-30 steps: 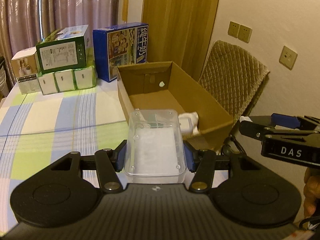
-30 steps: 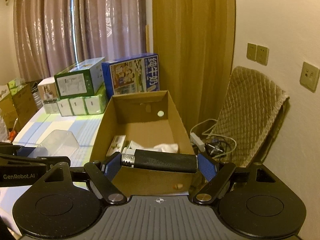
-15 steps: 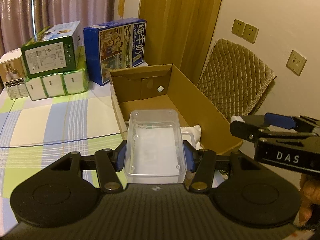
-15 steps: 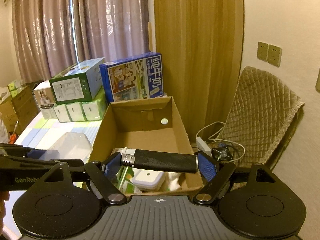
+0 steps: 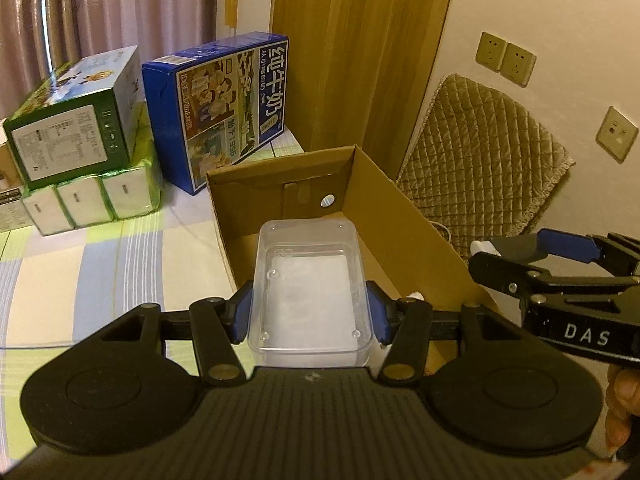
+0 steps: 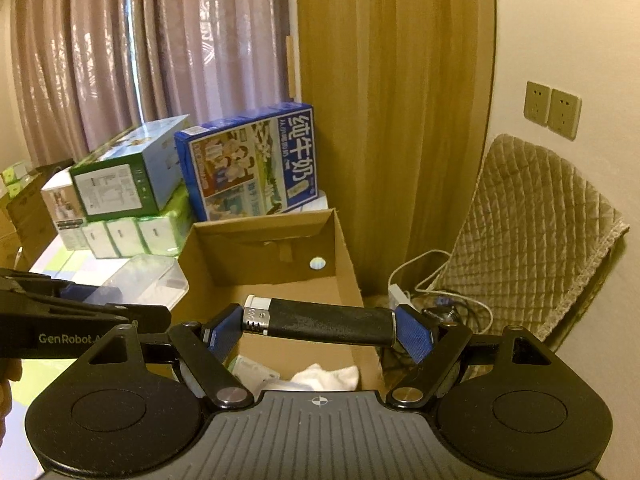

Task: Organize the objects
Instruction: 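Carry the clear box and lighter over the cardboard box with both tools, then lower both items into the cardboard box and open both tools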

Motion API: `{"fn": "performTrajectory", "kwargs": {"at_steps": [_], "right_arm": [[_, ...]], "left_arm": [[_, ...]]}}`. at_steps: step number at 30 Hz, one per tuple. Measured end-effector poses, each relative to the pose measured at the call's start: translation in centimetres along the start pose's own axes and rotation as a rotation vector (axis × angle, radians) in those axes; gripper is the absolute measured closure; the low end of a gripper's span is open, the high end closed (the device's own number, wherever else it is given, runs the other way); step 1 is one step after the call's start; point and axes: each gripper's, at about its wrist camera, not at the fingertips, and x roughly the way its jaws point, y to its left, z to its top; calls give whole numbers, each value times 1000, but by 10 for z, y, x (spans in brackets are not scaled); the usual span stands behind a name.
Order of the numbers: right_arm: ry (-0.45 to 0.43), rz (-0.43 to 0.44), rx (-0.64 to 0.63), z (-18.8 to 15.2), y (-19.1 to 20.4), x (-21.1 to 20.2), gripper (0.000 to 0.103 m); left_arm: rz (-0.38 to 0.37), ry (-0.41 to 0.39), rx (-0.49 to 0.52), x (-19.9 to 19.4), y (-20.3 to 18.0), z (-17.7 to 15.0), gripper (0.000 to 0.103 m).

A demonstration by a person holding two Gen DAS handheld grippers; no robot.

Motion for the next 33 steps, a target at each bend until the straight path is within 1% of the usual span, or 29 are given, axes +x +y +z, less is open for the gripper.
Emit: {"fn": "performTrajectory", "kwargs": {"at_steps": [6,7,9,12,20,24,33], "right_arm": [[16,-17,38,-1,-13,14,24],[20,-18,41,-3,-14,15,24],[27,-19,43,-5,-15,17,24],[31,-14,47,-9,-16,16,24],[38,18,63,-12,-5,15,24],[36,28,61,-12,2,13,24],[35,43,63,-6,10,12,24]], "left_arm": [[-20,18,8,24,2,7,52],[-28,17,8,28,2,7,47],[-20,18,-3,33,6,8,34],[-12,8,-4,30,12,7,34],[0,-6,-3,8,25,-2,34],[12,0,10,1,28,-7,34],[20,10,4,-6,33,-15,34]]}}
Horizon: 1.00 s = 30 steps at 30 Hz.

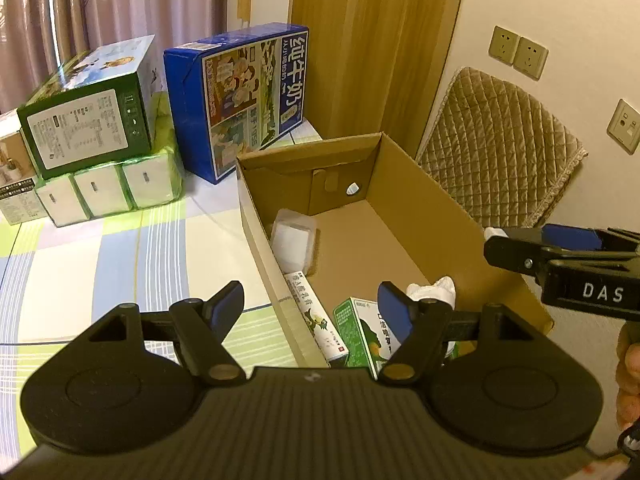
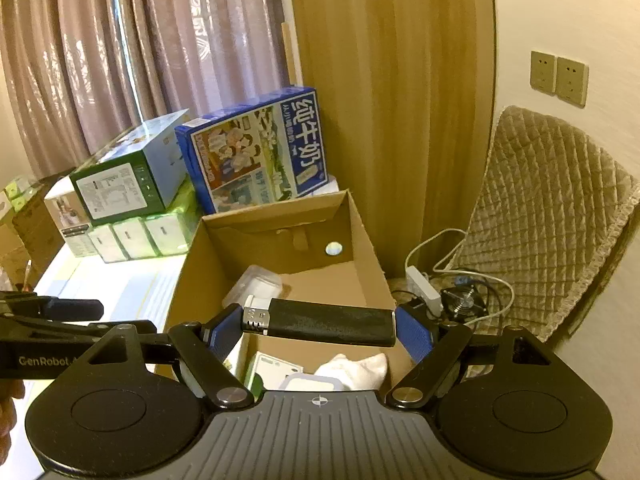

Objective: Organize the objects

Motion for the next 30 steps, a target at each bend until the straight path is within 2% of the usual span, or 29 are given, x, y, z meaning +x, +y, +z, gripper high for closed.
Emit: {"fn": "performTrajectory", "kwargs": {"at_steps": [7,12,14,16,23,30], "right_arm": [[10,16,1,4,7,11,24],[4,42,25,17,11,29,24],[-18,58,53,22,8,34,14],[-42,66,76,27,6,35,11],[-58,71,99,18,0,5,10],[-47,61,134,-11,-6,-44,6]], "left_arm": [[2,0,-6,1,5,-1,32],[35,0,-8,0,16,-5,30],[43,3,-18,-1,23,-8,29],[48,9,-32,-3,29,-13,29],[65,0,-53,-23,41,-33,23],[74,-19,-64,-58,29,-60,6]]}}
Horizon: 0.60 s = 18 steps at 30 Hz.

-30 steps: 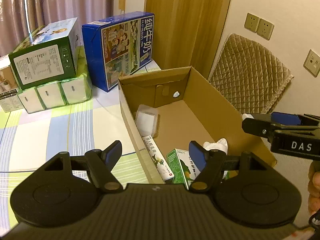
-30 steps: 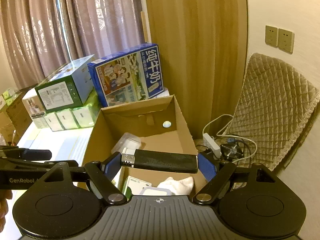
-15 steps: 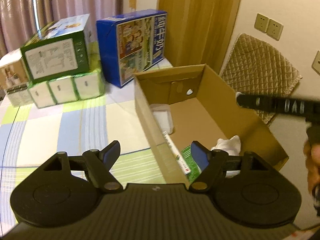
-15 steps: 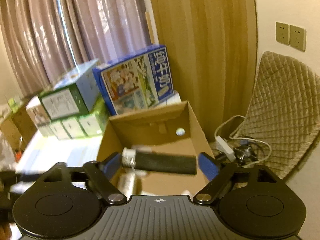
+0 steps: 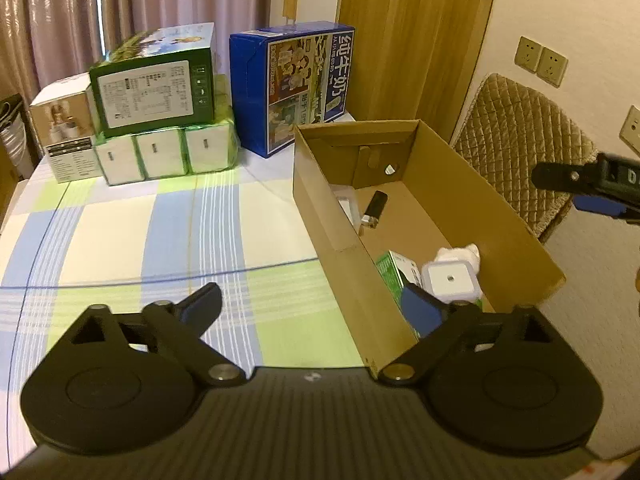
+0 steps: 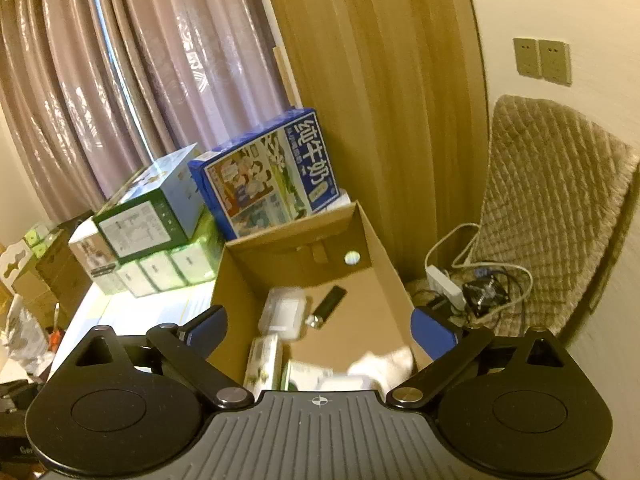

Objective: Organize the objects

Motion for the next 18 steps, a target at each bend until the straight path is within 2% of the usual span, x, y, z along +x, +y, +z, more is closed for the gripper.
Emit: {"fn": "performTrajectory", "kwargs": {"at_steps": [2,8,18], "right_arm": [[10,-8,-2,-9,0,-16,4],[47,-11,-17,-37,4,-60,2],[105,-22,-98,-80,20,-107,2]], "left_arm": [[1,-6,-7,-13,-3,-8,1],[19,-13,-10,-47,-15,-28,1],[-4,1,-54,-91,-28,-65,1]]}}
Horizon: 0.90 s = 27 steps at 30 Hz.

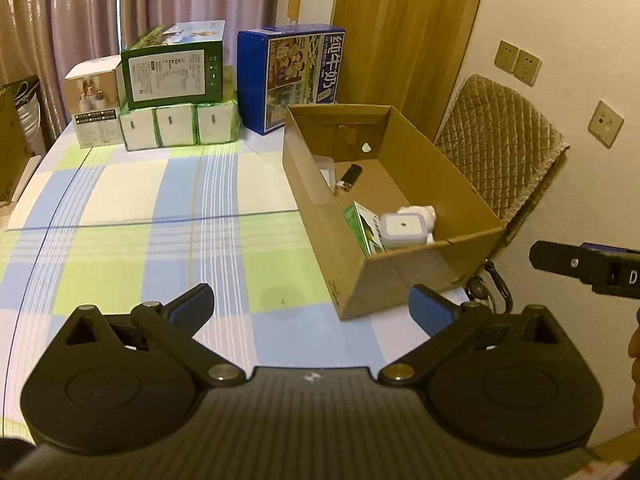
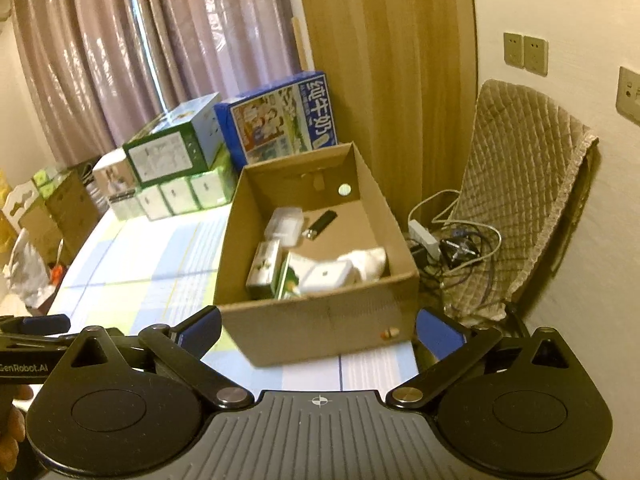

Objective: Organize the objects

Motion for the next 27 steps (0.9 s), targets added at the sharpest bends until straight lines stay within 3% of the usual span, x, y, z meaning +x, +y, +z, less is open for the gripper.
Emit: {"fn": "performTrajectory", "kwargs": {"at_steps": [17,27], "right_arm": [[67,28,-52,-50,30,-32,2],[93,24,-55,-61,36,-33,2]], "left_arm": [[9,37,-16,-52,8,-57,1],[5,47,-30,-58,6,-68,1]]}}
